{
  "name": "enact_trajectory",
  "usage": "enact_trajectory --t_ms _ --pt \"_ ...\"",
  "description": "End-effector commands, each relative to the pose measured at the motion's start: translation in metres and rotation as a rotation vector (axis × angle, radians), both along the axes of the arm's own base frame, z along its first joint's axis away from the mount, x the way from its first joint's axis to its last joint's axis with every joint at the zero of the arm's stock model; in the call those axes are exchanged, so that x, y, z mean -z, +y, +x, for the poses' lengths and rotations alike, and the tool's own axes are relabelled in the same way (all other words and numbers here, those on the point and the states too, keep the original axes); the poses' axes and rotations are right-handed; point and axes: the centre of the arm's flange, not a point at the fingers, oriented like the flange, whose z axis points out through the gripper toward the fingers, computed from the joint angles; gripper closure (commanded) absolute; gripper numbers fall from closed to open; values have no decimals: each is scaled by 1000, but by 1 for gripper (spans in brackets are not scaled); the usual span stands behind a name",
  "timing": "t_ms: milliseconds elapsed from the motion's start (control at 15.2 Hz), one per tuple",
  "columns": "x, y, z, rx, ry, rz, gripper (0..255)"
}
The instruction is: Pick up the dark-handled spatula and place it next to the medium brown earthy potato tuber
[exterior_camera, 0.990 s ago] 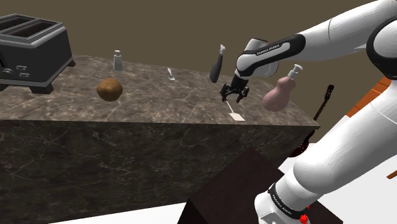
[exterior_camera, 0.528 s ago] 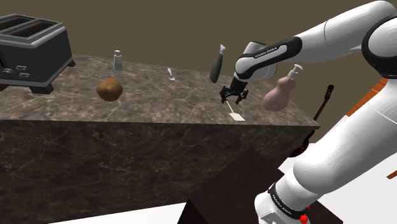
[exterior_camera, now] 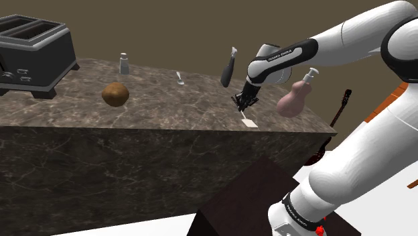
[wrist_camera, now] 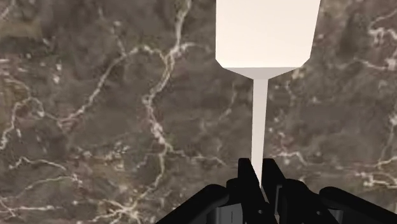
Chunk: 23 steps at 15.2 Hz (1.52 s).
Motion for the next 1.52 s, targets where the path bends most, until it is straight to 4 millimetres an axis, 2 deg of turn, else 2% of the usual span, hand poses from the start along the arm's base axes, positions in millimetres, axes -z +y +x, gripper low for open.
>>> enact_trajectory --t_ms 0,198,1452 --pt "0 0 0 0 0 0 255" --pt "0 0 0 0 0 0 255" --pt "-100 0 0 0 0 0 255"
